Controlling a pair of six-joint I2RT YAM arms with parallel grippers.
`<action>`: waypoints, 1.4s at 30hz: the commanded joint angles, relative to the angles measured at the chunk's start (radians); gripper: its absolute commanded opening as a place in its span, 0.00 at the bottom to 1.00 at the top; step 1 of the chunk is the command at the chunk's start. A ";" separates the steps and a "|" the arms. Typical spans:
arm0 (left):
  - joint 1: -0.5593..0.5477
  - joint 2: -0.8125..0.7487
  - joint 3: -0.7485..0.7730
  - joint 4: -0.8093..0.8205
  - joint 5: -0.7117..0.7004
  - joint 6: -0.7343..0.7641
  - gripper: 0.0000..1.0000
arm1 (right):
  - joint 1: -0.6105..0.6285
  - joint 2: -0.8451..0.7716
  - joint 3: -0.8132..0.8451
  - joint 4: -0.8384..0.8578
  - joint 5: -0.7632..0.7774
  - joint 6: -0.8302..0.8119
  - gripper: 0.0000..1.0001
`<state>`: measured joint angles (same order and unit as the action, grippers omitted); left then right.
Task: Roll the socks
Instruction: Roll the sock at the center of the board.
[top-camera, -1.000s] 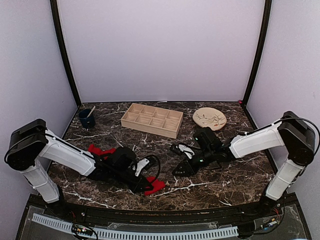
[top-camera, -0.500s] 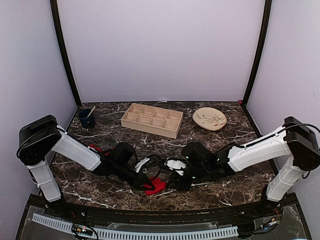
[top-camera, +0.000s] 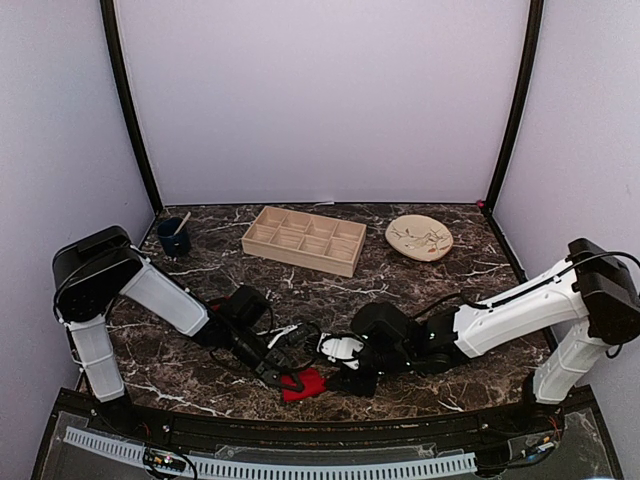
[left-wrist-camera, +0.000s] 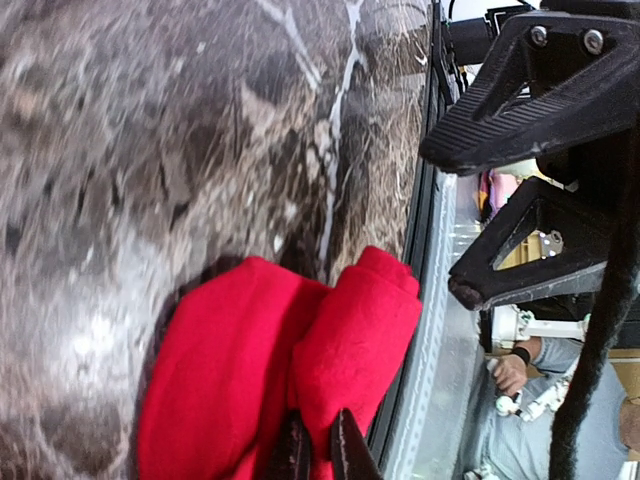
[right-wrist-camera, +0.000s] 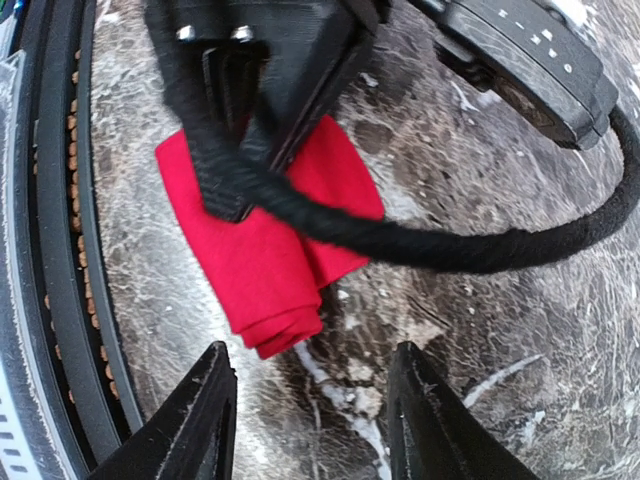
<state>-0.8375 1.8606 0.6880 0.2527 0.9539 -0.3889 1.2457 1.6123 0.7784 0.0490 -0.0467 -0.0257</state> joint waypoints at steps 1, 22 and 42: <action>0.025 0.046 -0.019 -0.190 -0.043 0.052 0.00 | 0.028 0.021 0.035 -0.007 0.022 -0.027 0.50; 0.041 0.100 0.029 -0.253 -0.010 0.117 0.00 | 0.085 0.122 0.123 -0.019 -0.001 -0.084 0.54; 0.048 0.109 0.025 -0.251 0.047 0.133 0.00 | 0.100 0.182 0.115 0.042 0.008 -0.095 0.38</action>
<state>-0.7944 1.9083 0.7513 0.0994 1.0645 -0.2787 1.3327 1.7702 0.8867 0.0307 -0.0437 -0.1192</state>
